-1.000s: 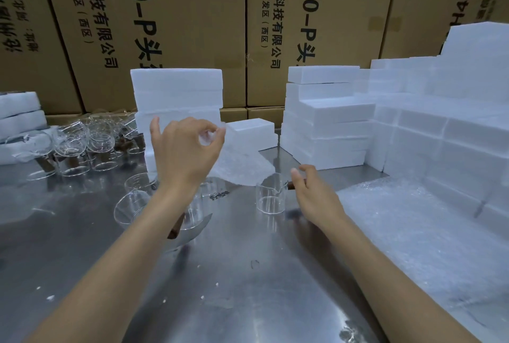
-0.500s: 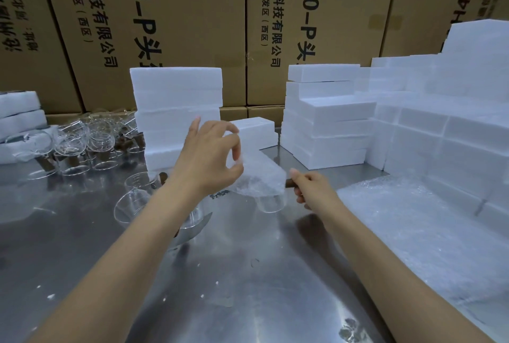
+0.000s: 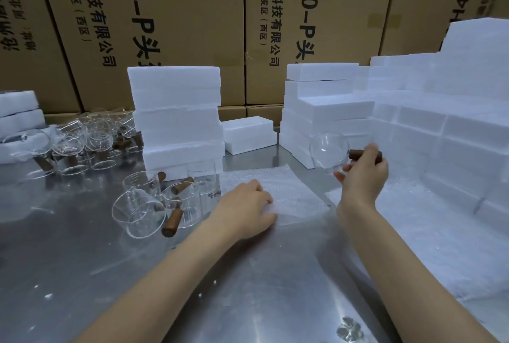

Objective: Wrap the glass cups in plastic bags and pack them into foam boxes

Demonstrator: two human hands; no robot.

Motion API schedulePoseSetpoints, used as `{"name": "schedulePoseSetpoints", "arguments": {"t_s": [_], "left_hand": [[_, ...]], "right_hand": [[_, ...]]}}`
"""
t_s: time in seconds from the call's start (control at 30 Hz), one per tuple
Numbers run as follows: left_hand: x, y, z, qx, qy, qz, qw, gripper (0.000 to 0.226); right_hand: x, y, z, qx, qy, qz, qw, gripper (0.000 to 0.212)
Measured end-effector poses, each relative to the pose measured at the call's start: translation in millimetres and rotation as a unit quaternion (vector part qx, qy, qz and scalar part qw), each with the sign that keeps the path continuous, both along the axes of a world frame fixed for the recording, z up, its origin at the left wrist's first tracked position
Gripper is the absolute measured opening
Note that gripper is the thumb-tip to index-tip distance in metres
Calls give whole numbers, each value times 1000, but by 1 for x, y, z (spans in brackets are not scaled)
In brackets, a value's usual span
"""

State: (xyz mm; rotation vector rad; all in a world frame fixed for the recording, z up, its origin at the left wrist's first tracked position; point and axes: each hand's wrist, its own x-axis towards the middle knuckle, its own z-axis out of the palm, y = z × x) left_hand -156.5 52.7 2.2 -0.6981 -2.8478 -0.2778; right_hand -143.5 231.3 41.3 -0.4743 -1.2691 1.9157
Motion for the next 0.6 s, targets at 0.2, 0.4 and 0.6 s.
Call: {"name": "schedulePoseSetpoints", "arguments": {"t_s": [0.2,0.4,0.6], "left_hand": [[-3,2,-1,149,-57,50,986,50],[-7,1,9,326,-44,63,942,19],[-10,-5,18,457,-50,58,886,19]], "right_hand": [[2,-10,3,48,-8,118,992,31],[8,-30,3,175,14,229,958,30],[10,-34,-1,276,13,209,938,35]]}}
